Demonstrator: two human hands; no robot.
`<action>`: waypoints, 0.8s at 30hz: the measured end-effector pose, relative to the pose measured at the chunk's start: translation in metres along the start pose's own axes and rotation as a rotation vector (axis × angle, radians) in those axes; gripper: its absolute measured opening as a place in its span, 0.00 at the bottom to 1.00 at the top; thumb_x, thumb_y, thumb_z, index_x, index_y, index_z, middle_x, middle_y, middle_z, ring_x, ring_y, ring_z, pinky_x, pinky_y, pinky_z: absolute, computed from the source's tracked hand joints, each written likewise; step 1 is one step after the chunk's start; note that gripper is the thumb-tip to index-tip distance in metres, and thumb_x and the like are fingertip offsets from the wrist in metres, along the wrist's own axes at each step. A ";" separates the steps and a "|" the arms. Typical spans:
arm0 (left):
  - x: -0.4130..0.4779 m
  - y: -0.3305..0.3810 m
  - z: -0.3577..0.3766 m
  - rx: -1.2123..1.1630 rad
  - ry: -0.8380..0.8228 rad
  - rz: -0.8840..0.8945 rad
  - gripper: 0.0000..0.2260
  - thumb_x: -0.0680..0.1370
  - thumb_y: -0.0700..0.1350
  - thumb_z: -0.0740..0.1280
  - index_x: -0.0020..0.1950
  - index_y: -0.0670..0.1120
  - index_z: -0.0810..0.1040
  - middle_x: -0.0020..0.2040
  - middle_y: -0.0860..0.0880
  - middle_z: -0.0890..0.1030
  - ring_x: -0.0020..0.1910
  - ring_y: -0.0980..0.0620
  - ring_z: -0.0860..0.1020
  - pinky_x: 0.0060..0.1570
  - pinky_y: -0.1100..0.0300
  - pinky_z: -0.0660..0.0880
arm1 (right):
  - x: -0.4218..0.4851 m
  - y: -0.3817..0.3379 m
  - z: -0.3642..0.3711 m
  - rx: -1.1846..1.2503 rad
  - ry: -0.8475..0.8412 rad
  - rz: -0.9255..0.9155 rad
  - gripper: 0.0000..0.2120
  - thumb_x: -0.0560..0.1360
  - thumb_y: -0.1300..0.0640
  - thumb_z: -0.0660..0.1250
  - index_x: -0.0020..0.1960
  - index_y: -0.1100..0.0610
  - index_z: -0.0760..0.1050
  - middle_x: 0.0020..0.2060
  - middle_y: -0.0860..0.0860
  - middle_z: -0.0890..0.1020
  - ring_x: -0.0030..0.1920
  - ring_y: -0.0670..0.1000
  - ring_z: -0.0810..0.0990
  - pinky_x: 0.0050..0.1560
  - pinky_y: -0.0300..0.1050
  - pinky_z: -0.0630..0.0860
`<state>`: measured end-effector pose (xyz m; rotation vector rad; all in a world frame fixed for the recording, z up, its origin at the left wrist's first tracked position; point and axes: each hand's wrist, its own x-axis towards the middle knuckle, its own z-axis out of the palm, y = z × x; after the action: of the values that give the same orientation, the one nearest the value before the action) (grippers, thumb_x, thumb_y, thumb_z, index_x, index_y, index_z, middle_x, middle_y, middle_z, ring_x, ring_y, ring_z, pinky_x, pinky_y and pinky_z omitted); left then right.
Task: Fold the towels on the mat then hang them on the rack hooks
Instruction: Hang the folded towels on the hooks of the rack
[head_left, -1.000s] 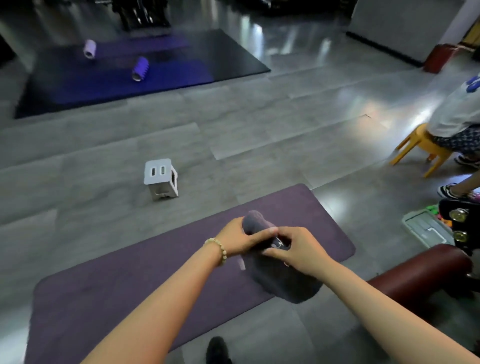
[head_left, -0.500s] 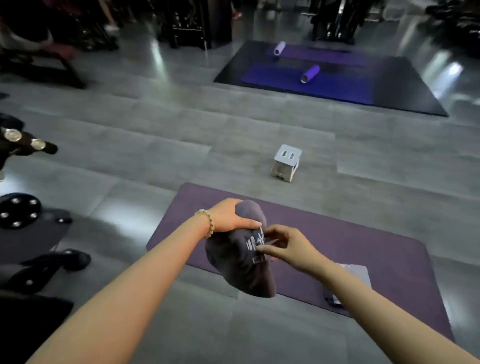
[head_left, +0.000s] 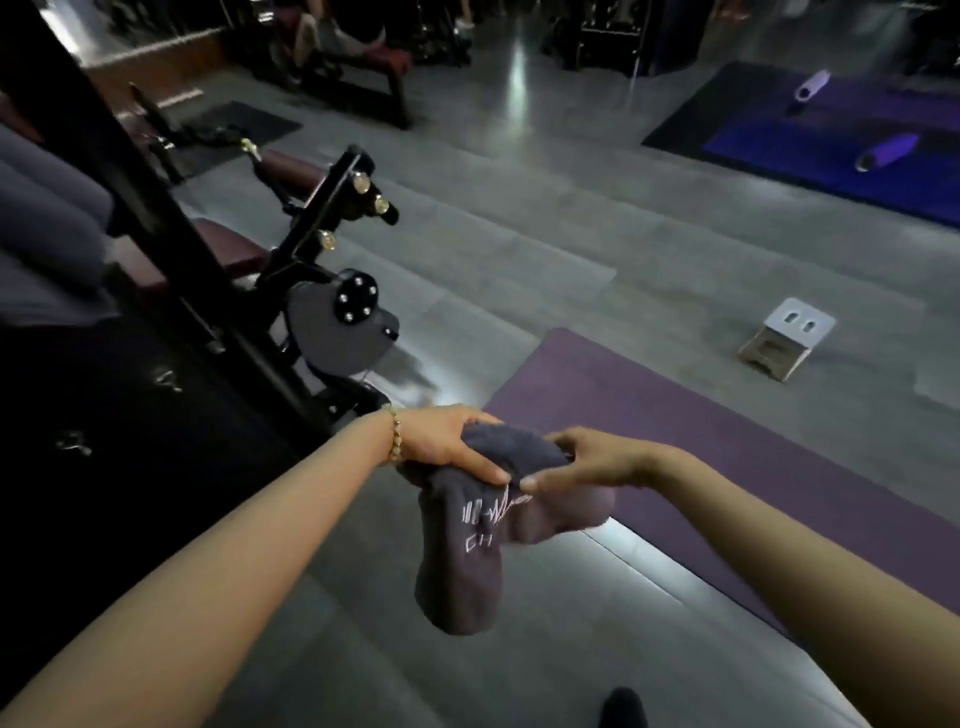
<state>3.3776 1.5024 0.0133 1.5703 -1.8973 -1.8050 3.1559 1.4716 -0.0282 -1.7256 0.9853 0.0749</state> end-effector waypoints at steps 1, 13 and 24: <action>-0.022 -0.015 -0.007 -0.007 0.008 -0.018 0.11 0.72 0.38 0.73 0.53 0.46 0.80 0.46 0.51 0.85 0.45 0.57 0.82 0.47 0.64 0.77 | 0.008 -0.015 0.013 -0.009 -0.052 -0.014 0.25 0.64 0.37 0.74 0.53 0.52 0.80 0.51 0.48 0.84 0.55 0.46 0.81 0.62 0.51 0.75; -0.256 -0.175 0.032 -0.309 0.624 -0.231 0.16 0.72 0.57 0.69 0.50 0.45 0.81 0.42 0.50 0.83 0.39 0.56 0.81 0.42 0.63 0.77 | 0.077 -0.151 0.170 0.172 -0.301 -0.283 0.09 0.73 0.48 0.70 0.46 0.54 0.80 0.43 0.49 0.84 0.45 0.48 0.82 0.47 0.42 0.76; -0.397 -0.303 0.091 -0.780 1.157 -0.084 0.08 0.79 0.46 0.62 0.56 0.53 0.77 0.53 0.45 0.81 0.49 0.56 0.80 0.46 0.66 0.76 | 0.145 -0.245 0.331 0.374 -0.695 -0.135 0.16 0.79 0.58 0.63 0.65 0.50 0.70 0.57 0.56 0.80 0.56 0.57 0.81 0.54 0.50 0.80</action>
<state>3.6811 1.9074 -0.0306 1.7121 -0.5256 -0.9636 3.5420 1.6749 -0.0467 -1.2707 0.3375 0.3543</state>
